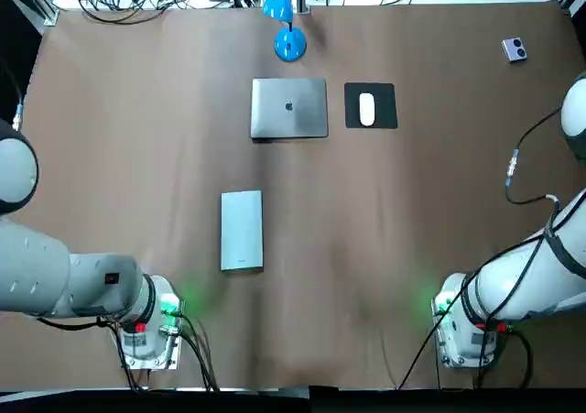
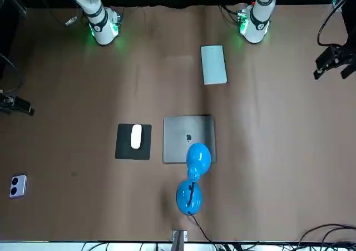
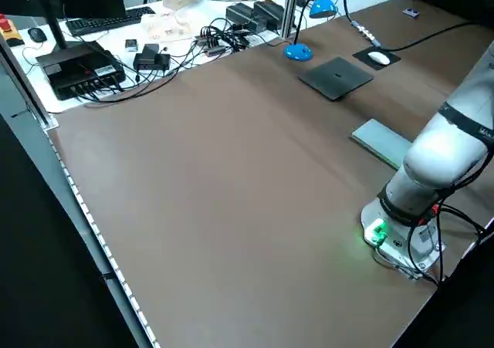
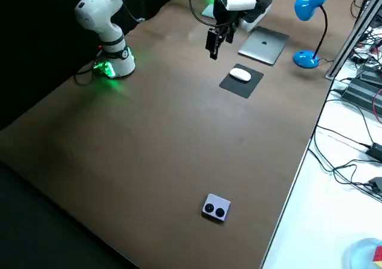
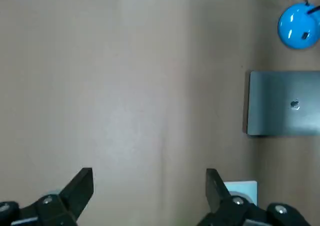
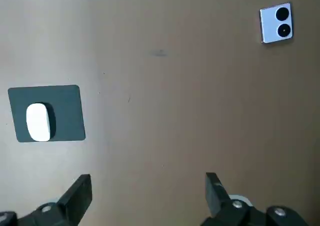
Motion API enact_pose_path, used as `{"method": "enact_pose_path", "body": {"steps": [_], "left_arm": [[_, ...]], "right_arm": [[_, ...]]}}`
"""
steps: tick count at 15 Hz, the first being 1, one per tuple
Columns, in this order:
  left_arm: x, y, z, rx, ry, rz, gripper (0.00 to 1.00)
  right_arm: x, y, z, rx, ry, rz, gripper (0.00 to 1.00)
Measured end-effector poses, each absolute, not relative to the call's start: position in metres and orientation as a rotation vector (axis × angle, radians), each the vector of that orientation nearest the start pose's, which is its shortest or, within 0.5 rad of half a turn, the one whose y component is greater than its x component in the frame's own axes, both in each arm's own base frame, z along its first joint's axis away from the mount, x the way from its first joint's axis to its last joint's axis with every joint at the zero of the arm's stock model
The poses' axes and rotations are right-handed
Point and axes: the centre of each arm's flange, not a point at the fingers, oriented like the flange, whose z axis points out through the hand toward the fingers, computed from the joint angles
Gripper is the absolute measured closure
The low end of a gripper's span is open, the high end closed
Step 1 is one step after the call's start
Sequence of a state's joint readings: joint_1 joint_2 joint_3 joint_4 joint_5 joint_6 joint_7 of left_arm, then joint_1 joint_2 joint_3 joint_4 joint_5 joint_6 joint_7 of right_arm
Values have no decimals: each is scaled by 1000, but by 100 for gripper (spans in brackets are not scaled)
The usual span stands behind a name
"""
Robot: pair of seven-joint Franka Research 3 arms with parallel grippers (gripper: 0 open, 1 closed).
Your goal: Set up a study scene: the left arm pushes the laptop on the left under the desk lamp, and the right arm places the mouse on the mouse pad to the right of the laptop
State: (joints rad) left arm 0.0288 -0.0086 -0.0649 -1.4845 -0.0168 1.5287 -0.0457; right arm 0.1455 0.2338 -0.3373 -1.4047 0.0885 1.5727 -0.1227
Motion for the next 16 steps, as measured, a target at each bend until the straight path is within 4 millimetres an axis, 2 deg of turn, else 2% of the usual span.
{"method": "enact_pose_path", "body": {"steps": [3, 8, 16], "left_arm": [[550, -22, 660, -3159, -11, -63, 0], [551, -21, 671, -3165, -9, -146, 0], [554, -22, 674, -3164, -17, -196, 0]], "right_arm": [[615, -86, 572, -3119, 101, 79, 0], [615, -86, 572, -3119, 101, 79, 0], [615, -85, 572, -3119, 101, 78, 0]]}}
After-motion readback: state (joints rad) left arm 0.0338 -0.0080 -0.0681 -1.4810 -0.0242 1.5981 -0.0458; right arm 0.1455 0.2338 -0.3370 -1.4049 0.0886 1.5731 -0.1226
